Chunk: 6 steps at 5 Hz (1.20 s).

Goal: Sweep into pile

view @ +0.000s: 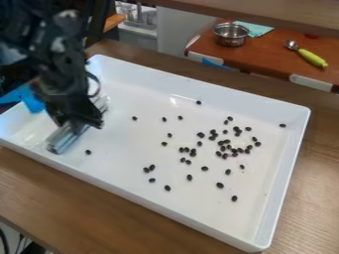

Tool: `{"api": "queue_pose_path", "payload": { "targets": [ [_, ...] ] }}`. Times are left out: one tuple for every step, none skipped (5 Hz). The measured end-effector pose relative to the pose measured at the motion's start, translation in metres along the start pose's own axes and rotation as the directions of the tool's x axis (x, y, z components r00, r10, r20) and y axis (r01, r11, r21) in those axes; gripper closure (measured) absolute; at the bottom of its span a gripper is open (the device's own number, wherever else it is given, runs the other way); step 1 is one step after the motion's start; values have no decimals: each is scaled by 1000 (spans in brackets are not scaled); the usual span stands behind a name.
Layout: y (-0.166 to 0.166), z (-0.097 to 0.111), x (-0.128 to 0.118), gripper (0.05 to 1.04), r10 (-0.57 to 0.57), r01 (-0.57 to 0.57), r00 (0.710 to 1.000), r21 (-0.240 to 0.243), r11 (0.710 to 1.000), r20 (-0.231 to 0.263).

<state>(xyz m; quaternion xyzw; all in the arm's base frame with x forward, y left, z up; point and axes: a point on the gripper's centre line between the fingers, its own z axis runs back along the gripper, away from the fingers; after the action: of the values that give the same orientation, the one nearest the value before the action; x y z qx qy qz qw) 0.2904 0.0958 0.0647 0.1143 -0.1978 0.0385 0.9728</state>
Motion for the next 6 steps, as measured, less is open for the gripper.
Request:
{"api": "queue_pose_path", "payload": {
  "targets": [
    [-24, 4, 2, 750, -2, 2, 1000, -3, 1000, -12],
    [-52, 13, -2, 750, -22, 21, 999, -34, 999, -45],
    [-77, 23, -11, 750, -43, 38, 996, -77, 996, -77],
    [-97, 33, -24, 750, -78, 66, 992, -114, 991, -103],
    [-119, 41, -31, 750, -85, 71, 991, -138, 988, -100],
    [-142, 45, -29, 750, -49, 40, 997, -152, 988, -51]
  ]
}}
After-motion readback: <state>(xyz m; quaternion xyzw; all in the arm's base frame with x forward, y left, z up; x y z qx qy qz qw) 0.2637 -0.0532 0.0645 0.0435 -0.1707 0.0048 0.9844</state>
